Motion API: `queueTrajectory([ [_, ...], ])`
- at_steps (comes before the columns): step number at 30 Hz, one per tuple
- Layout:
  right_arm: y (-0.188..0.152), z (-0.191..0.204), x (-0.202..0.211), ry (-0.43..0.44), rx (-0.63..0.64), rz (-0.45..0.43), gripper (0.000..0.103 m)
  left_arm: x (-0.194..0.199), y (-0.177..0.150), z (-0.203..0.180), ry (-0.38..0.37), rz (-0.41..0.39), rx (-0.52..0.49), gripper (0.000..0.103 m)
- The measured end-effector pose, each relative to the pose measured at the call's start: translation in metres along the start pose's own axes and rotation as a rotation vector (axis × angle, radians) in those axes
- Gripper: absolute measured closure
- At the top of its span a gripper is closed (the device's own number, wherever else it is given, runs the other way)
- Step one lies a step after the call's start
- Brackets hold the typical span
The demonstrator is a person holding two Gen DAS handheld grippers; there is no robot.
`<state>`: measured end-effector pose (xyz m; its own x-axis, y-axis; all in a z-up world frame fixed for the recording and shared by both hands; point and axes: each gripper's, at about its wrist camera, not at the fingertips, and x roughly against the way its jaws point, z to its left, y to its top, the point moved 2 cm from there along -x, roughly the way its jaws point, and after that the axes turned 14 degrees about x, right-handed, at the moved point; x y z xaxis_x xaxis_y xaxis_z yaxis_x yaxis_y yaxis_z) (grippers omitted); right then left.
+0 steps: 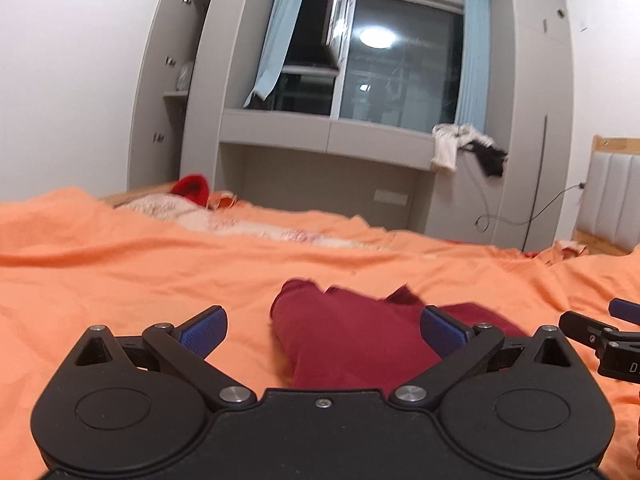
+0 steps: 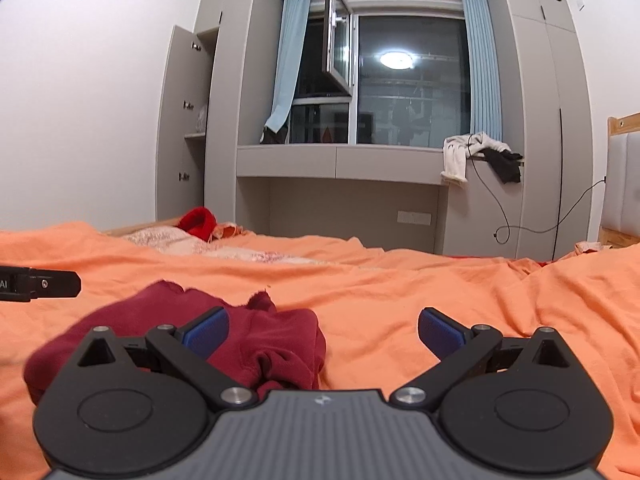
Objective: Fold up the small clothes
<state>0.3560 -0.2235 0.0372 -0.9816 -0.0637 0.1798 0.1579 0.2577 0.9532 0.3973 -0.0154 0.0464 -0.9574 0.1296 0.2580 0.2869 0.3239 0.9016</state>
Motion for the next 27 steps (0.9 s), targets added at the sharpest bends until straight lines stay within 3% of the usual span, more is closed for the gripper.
queueTrajectory([
  [5,0.007,-0.006,0.032,-0.009,-0.022,-0.055,0.0,0.024,0.003,-0.003,-0.023,-0.05,0.022,0.001],
  [13,0.018,-0.006,0.083,-0.016,0.001,-0.147,0.0,0.059,-0.011,-0.009,-0.039,-0.051,0.013,0.001],
  [27,0.004,0.002,0.164,-0.01,-0.024,-0.178,0.0,0.135,-0.039,-0.01,-0.055,-0.07,-0.029,0.0],
])
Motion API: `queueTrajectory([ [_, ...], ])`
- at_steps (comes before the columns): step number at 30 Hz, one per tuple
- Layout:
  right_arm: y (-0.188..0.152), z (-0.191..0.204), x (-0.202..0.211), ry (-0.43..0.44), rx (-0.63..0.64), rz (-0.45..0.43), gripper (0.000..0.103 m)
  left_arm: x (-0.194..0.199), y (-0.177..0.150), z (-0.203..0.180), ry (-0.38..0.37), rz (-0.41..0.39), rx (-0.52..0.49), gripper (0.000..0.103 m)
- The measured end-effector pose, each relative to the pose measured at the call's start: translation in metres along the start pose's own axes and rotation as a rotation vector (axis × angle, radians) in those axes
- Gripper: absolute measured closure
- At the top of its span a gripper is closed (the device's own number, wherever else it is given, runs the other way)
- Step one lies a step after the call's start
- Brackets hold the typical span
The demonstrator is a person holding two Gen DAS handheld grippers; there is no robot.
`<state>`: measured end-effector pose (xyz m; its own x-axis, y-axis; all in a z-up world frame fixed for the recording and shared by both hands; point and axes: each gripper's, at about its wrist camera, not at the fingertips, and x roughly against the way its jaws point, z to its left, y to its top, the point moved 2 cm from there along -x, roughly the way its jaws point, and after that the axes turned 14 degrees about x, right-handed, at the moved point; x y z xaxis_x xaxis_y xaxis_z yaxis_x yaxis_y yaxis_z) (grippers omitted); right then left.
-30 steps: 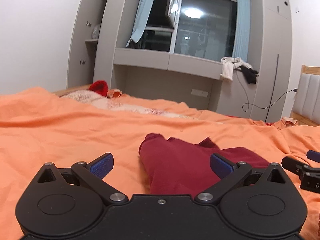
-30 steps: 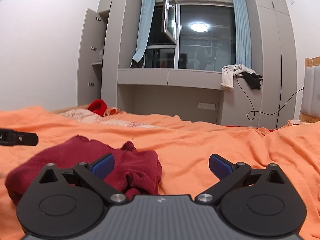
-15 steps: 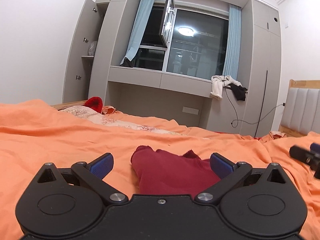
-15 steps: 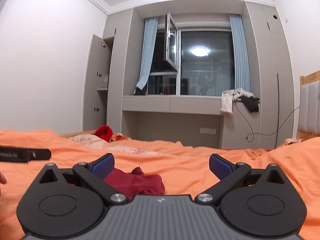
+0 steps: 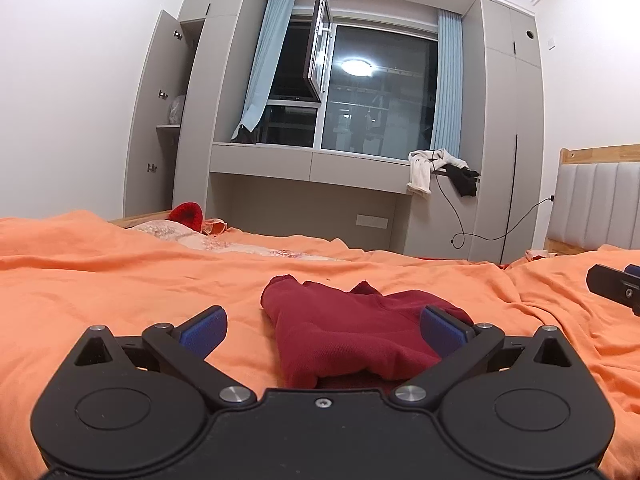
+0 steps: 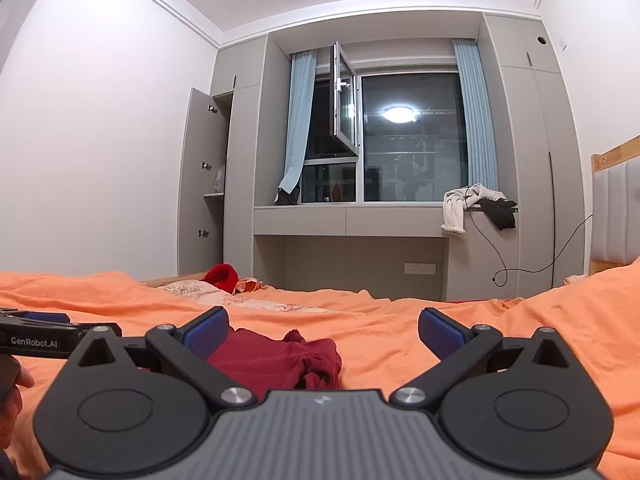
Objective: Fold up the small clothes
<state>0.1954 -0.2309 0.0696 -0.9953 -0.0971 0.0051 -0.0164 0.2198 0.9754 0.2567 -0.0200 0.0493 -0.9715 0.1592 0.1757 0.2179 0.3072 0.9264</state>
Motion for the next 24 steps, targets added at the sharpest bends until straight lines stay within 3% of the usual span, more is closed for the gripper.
queueTrajectory([
  [6,-0.007,0.0,0.028,-0.025,-0.025,-0.006,0.0,0.024,-0.004,0.0,0.018,0.014,0.014,0.0],
  [11,-0.02,0.0,0.047,-0.039,-0.06,0.044,0.0,0.037,-0.014,0.004,0.016,0.102,-0.01,0.0],
  [19,-0.045,0.006,0.071,-0.084,-0.118,0.138,0.0,0.047,-0.036,0.014,0.067,0.141,-0.042,0.0],
  [24,-0.049,0.017,0.067,-0.078,-0.081,0.164,0.0,0.05,-0.049,0.013,0.086,0.153,-0.08,0.0],
])
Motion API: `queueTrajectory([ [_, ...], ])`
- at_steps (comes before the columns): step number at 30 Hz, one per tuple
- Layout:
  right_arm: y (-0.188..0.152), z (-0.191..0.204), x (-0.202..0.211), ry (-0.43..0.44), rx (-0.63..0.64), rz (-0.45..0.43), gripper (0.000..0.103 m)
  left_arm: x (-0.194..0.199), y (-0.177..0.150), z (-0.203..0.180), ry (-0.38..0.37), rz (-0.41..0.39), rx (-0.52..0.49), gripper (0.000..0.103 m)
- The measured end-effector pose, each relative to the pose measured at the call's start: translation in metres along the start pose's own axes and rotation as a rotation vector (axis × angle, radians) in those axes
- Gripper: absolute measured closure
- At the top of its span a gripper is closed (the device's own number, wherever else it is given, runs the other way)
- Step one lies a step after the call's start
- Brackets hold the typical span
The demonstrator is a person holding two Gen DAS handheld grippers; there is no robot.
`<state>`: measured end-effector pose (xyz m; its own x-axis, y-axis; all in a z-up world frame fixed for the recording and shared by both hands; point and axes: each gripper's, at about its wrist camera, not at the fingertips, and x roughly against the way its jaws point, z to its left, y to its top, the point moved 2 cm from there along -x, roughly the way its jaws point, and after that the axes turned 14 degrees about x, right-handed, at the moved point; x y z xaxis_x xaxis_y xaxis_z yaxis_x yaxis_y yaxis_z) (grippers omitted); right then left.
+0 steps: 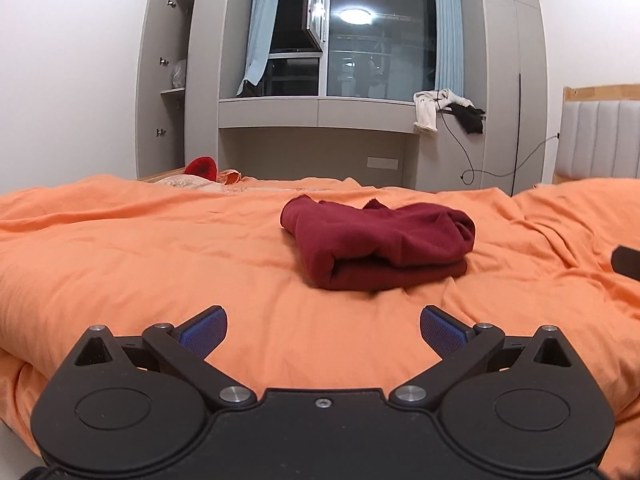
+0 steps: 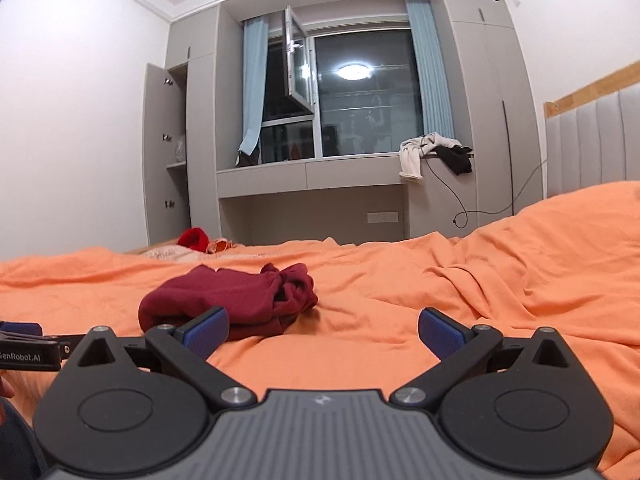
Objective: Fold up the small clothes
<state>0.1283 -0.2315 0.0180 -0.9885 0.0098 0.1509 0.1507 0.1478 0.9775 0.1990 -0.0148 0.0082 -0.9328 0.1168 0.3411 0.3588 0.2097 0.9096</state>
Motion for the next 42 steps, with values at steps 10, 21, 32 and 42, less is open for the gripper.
queueTrajectory([
  [10,-0.003,0.016,-0.005,0.035,0.037,0.01,0.0,0.003,0.001,0.003,-0.002,-0.027,0.024,0.0],
  [21,-0.004,0.019,-0.007,0.031,0.038,0.016,0.0,0.003,0.001,0.002,-0.004,-0.027,0.024,0.0],
  [32,-0.006,0.019,-0.008,0.035,0.04,0.023,0.0,0.003,0.001,0.002,-0.003,-0.027,0.024,0.0],
  [42,-0.006,0.019,-0.008,0.035,0.041,0.023,0.0,0.003,0.001,0.002,-0.003,-0.027,0.024,0.0],
])
